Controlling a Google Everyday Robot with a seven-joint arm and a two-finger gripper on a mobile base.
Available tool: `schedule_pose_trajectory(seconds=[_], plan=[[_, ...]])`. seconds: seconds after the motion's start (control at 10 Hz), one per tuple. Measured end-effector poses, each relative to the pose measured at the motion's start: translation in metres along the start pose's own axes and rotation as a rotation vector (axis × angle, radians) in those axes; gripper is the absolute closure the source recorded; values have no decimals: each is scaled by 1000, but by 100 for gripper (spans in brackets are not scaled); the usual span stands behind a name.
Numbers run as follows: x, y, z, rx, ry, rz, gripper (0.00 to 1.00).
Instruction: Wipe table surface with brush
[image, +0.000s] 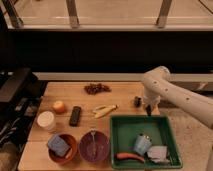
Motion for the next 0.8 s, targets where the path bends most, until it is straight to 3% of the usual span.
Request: schedule_pose_trajectory(seconds=[0.2,0.4,0.8], plan=[[22,-9,-4,-24,20,-23,100],[31,-36,-10,-23,39,-73,100],[10,-95,-22,57,71,-193,100]])
